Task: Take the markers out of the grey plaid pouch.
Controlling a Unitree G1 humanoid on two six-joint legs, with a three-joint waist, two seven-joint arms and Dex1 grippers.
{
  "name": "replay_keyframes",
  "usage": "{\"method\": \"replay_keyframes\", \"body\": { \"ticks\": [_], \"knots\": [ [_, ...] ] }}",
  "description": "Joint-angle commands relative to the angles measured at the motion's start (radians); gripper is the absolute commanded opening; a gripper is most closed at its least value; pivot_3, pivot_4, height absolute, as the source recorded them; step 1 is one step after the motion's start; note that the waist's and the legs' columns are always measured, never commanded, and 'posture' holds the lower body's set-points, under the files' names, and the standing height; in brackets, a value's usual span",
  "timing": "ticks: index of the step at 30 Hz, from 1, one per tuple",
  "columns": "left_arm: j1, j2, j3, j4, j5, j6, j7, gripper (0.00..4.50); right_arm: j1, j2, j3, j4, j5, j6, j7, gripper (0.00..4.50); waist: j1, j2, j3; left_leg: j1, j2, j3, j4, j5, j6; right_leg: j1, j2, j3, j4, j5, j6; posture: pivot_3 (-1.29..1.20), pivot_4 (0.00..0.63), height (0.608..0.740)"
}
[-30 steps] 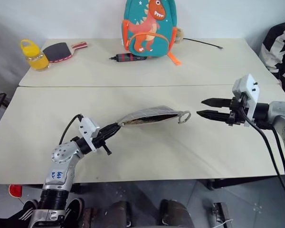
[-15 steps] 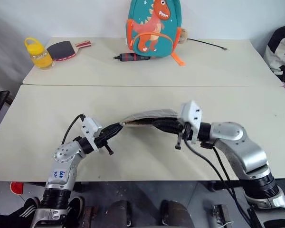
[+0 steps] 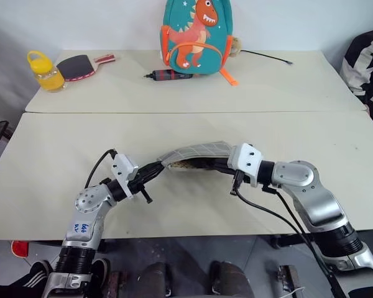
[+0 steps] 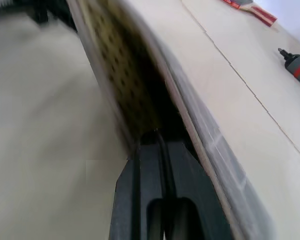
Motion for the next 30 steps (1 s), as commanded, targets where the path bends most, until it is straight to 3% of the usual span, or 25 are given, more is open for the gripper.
{"method": "replay_keyframes", "body": {
  "ticks": [1, 3, 13, 17, 22, 30],
  "knots": [
    [-0.009, -0.010, -0.006, -0.054, -0.009, 0.003, 0.003, 0.00, -0.030, -0.021, 0.023, 0.027, -0.081, -0.082, -0.006, 0.40, 0.001, 0.000, 0.000, 0.000, 0.000, 0.000, 0.000, 0.000, 0.000, 0.000, 0.000, 0.000, 0.000, 0.000, 0.000, 0.00, 0.150, 0.740],
    [-0.009, -0.012, -0.009, -0.057, -0.009, 0.006, 0.005, 0.00, -0.033, -0.016, 0.024, 0.035, -0.090, -0.104, 0.001, 0.94, 0.001, 0.000, 0.000, 0.000, 0.000, 0.000, 0.000, 0.000, 0.000, 0.000, 0.000, 0.000, 0.000, 0.000, 0.000, 0.00, 0.150, 0.740],
    [-0.007, -0.020, -0.014, -0.060, -0.011, 0.017, -0.003, 0.00, -0.050, -0.020, 0.016, 0.060, -0.123, -0.147, 0.002, 4.49, 0.000, 0.000, 0.000, 0.000, 0.000, 0.000, 0.000, 0.000, 0.000, 0.000, 0.000, 0.000, 0.000, 0.000, 0.000, 0.00, 0.150, 0.740],
    [-0.012, -0.029, -0.024, -0.077, -0.020, 0.045, -0.004, 0.00, -0.059, -0.016, 0.014, 0.058, -0.124, -0.143, 0.010, 4.31, 0.000, 0.000, 0.000, 0.000, 0.000, 0.000, 0.000, 0.000, 0.000, 0.000, 0.000, 0.000, 0.000, 0.000, 0.000, 0.00, 0.150, 0.740],
    [-0.011, -0.042, -0.038, -0.116, -0.047, 0.122, -0.005, 0.00, -0.106, -0.032, -0.015, 0.048, -0.084, -0.105, 0.050, 2.79, 0.000, 0.000, 0.000, 0.000, 0.000, 0.000, 0.000, 0.000, 0.000, 0.000, 0.000, 0.001, 0.000, 0.000, 0.000, 0.00, 0.150, 0.740],
    [-0.006, -0.040, -0.051, -0.178, -0.117, 0.289, -0.020, 0.00, -0.182, -0.145, 0.056, 0.047, -0.165, -0.107, 0.191, 2.79, 0.000, 0.000, 0.000, 0.000, 0.000, 0.000, 0.000, 0.000, 0.000, 0.000, 0.000, 0.001, 0.000, 0.000, 0.000, 0.00, 0.150, 0.740]
  ]
}}
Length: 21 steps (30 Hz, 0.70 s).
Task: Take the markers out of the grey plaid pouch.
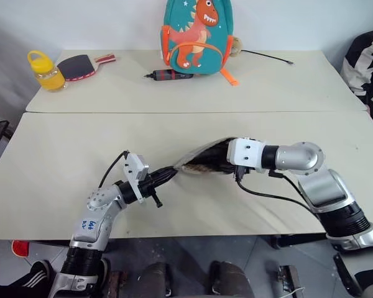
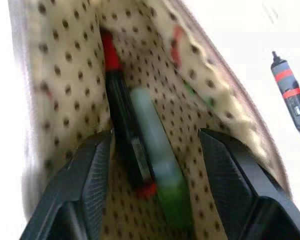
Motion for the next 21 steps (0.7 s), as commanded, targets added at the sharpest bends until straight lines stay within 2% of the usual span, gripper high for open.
{"method": "replay_keyframes", "body": {
  "ticks": [1, 7, 14, 17, 21],
  "knots": [
    [-0.008, -0.003, -0.009, -0.068, -0.041, 0.039, -0.014, 0.00, -0.036, -0.045, 0.034, -0.023, -0.048, -0.027, 0.065, 2.79, 0.000, 0.000, 0.000, 0.000, 0.000, 0.000, 0.000, 0.000, 0.000, 0.000, 0.000, 0.000, 0.000, 0.000, 0.000, 0.00, 0.150, 0.740],
    [-0.023, -0.024, -0.035, -0.077, -0.039, 0.066, -0.016, 0.00, -0.077, -0.014, 0.099, 0.063, -0.150, -0.105, 0.046, 2.79, 0.001, 0.000, 0.000, 0.000, 0.000, 0.001, 0.000, 0.000, 0.000, 0.000, 0.000, 0.000, 0.000, 0.000, 0.000, 0.00, 0.150, 0.740],
    [-0.009, -0.038, -0.049, -0.103, -0.032, 0.073, -0.006, 0.00, -0.080, 0.016, 0.103, 0.111, -0.195, -0.127, 0.016, 2.79, 0.000, 0.000, 0.000, 0.000, 0.000, 0.001, 0.000, 0.000, 0.000, 0.000, 0.000, 0.000, 0.000, 0.000, 0.000, 0.00, 0.150, 0.740],
    [-0.003, -0.034, -0.043, -0.100, -0.027, 0.067, -0.003, 0.00, -0.075, 0.014, 0.081, 0.098, -0.177, -0.112, 0.018, 2.16, 0.000, 0.000, 0.000, 0.000, 0.000, 0.001, 0.001, 0.000, 0.000, 0.000, 0.000, 0.001, 0.000, 0.000, 0.000, 0.00, 0.150, 0.740],
    [-0.004, -0.025, -0.034, -0.086, -0.015, 0.051, 0.000, 0.00, -0.061, -0.011, 0.045, 0.031, -0.120, -0.071, 0.064, 0.79, 0.001, 0.000, 0.000, 0.000, 0.000, 0.001, 0.001, 0.000, 0.000, 0.000, 0.000, 0.001, 0.000, 0.000, 0.000, 0.00, 0.150, 0.740]
  ]
}}
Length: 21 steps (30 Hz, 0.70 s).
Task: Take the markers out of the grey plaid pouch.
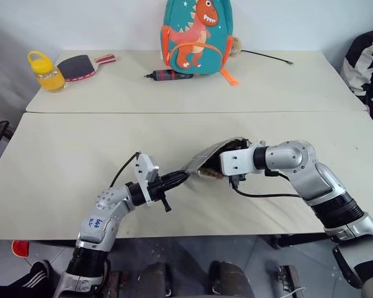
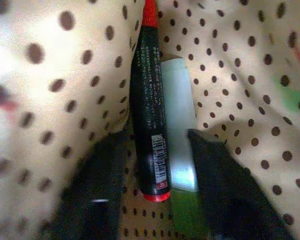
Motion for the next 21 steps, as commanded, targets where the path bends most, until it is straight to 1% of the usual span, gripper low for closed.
{"method": "replay_keyframes", "body": {
  "ticks": [1, 2, 3, 8, 13, 15, 17, 19, 21],
  "knots": [
    [0.002, 0.005, 0.009, -0.039, 0.004, -0.033, 0.001, 0.00, 0.009, -0.037, -0.072, -0.098, 0.070, 0.036, 0.048, 0.44, 0.001, 0.000, 0.000, 0.000, 0.000, 0.000, 0.000, 0.000, 0.000, 0.000, 0.000, 0.000, 0.000, 0.000, 0.000, 0.00, 0.150, 0.740],
    [0.002, 0.004, 0.011, -0.038, 0.004, -0.035, 0.003, 0.00, 0.011, -0.044, -0.082, -0.115, 0.083, 0.046, 0.058, 0.17, 0.002, 0.000, 0.000, 0.000, 0.000, 0.000, 0.000, 0.000, 0.000, 0.000, 0.000, 0.000, 0.000, 0.000, 0.000, 0.00, 0.150, 0.740],
    [0.003, 0.004, 0.012, -0.036, 0.005, -0.038, 0.005, 0.00, 0.014, -0.047, -0.094, -0.130, 0.099, 0.063, 0.066, 0.02, 0.002, 0.000, 0.000, 0.000, 0.000, 0.000, 0.000, 0.000, 0.000, 0.000, 0.000, 0.000, 0.000, 0.000, 0.000, 0.00, 0.150, 0.740],
    [0.002, 0.001, 0.012, -0.029, 0.008, -0.050, 0.013, 0.00, 0.019, -0.074, -0.129, -0.171, 0.150, 0.097, 0.101, 0.02, 0.000, 0.000, 0.000, 0.000, 0.000, 0.000, 0.000, 0.000, 0.000, 0.000, 0.000, 0.000, 0.000, 0.000, 0.000, 0.00, 0.150, 0.740],
    [0.000, 0.000, 0.013, -0.024, 0.003, -0.046, 0.018, 0.00, 0.015, -0.088, -0.136, -0.161, 0.158, 0.093, 0.108, 0.02, 0.002, 0.000, 0.000, 0.000, 0.000, 0.000, 0.000, 0.000, 0.000, 0.000, 0.000, 0.000, 0.000, 0.000, 0.000, 0.00, 0.150, 0.740],
    [-0.003, -0.005, 0.023, -0.036, -0.042, 0.003, 0.016, 0.00, 0.003, -0.086, -0.133, -0.154, 0.156, 0.085, 0.108, 0.02, 0.000, 0.000, 0.000, 0.000, 0.000, 0.000, 0.000, 0.000, 0.000, 0.000, 0.000, 0.000, 0.000, 0.000, 0.000, 0.00, 0.150, 0.740],
    [-0.003, 0.004, 0.020, -0.065, -0.100, 0.086, -0.002, 0.00, -0.025, -0.079, -0.138, -0.147, 0.185, 0.105, 0.132, 0.02, 0.000, 0.000, 0.000, 0.000, 0.000, 0.000, 0.000, 0.000, 0.000, 0.000, 0.000, 0.000, 0.000, 0.000, 0.000, 0.00, 0.150, 0.740],
    [-0.005, 0.014, 0.030, -0.103, -0.194, 0.211, -0.006, 0.00, -0.051, -0.094, -0.134, -0.131, 0.205, 0.122, 0.180, 0.02, 0.000, 0.000, 0.000, 0.000, 0.000, 0.000, 0.000, 0.000, 0.000, 0.000, 0.000, 0.000, 0.000, 0.000, 0.000, 0.00, 0.150, 0.740],
    [-0.008, 0.023, 0.038, -0.125, -0.237, 0.273, -0.010, 0.00, -0.064, -0.119, -0.121, -0.110, 0.212, 0.111, 0.235, 0.02, 0.001, 0.000, 0.000, 0.000, 0.000, 0.000, 0.000, 0.000, 0.000, 0.000, 0.000, 0.000, 0.000, 0.000, 0.000, 0.00, 0.150, 0.740]
  ]
}}
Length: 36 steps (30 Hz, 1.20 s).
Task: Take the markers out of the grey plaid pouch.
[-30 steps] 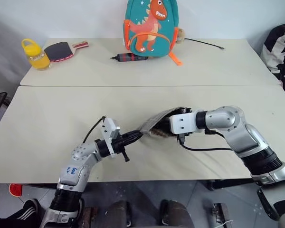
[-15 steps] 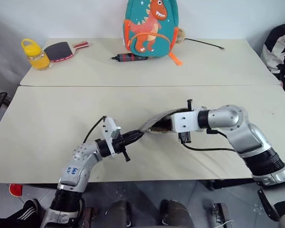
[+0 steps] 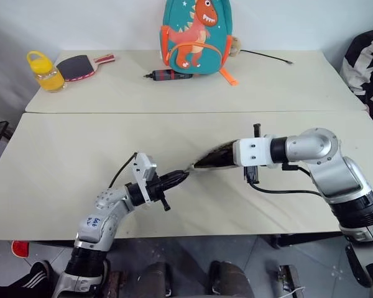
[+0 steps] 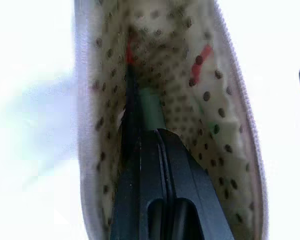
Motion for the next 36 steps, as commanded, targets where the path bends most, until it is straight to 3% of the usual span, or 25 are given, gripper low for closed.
{"method": "replay_keyframes", "body": {
  "ticks": [1, 4, 7, 14, 19, 23, 36],
  "knots": [
    [-0.012, 0.012, 0.038, -0.081, -0.141, 0.141, -0.005, 0.00, -0.036, -0.047, -0.014, 0.012, 0.044, 0.004, 0.092, 0.02, 0.003, 0.000, 0.000, 0.000, 0.000, -0.001, 0.000, 0.000, 0.000, 0.000, 0.000, 0.000, 0.000, 0.000, 0.000, 0.00, 0.150, 0.740],
    [-0.031, 0.015, 0.068, -0.088, -0.269, 0.296, 0.007, 0.00, -0.085, -0.069, -0.005, 0.051, 0.057, 0.009, 0.167, 0.02, 0.001, 0.000, 0.000, 0.000, 0.000, -0.001, 0.000, 0.000, 0.000, 0.000, 0.000, 0.000, 0.000, 0.000, 0.000, 0.00, 0.150, 0.740],
    [-0.033, 0.010, 0.059, -0.065, -0.275, 0.336, 0.017, 0.00, -0.123, -0.076, 0.028, 0.053, 0.058, 0.058, 0.236, 0.02, 0.000, 0.000, 0.000, 0.000, 0.000, 0.000, 0.000, 0.000, 0.000, 0.000, 0.000, 0.001, 0.000, 0.000, 0.000, 0.00, 0.150, 0.740],
    [0.002, 0.000, 0.021, 0.014, -0.168, 0.245, 0.009, 0.00, -0.143, 0.026, 0.125, 0.066, -0.007, 0.077, 0.207, 0.02, -0.001, 0.000, 0.000, 0.001, 0.000, 0.001, 0.000, 0.000, 0.000, 0.000, 0.001, 0.002, 0.000, 0.000, 0.000, 0.00, 0.150, 0.740],
    [0.002, -0.003, 0.026, 0.043, -0.117, 0.174, 0.003, 0.00, -0.134, 0.032, 0.133, 0.113, -0.045, 0.025, 0.171, 0.02, 0.004, 0.000, 0.000, 0.000, -0.001, 0.001, 0.001, 0.000, 0.000, 0.000, 0.001, 0.003, 0.000, 0.000, 0.000, 0.00, 0.150, 0.740],
    [0.009, -0.002, 0.019, 0.035, -0.111, 0.162, -0.007, 0.00, -0.124, 0.001, 0.127, 0.108, -0.051, 0.012, 0.187, 1.18, 0.000, 0.000, 0.000, 0.001, 0.000, 0.001, 0.001, 0.000, 0.000, 0.000, 0.002, 0.004, 0.000, 0.000, 0.000, 0.00, 0.150, 0.740],
    [0.018, -0.019, 0.015, 0.026, -0.087, 0.125, 0.001, 0.00, -0.087, -0.047, 0.131, 0.089, -0.043, 0.007, 0.235, 1.18, 0.000, 0.000, 0.000, 0.001, 0.000, 0.001, 0.001, 0.000, 0.000, 0.000, 0.002, 0.005, 0.000, 0.000, 0.000, 0.00, 0.150, 0.740]
  ]
}}
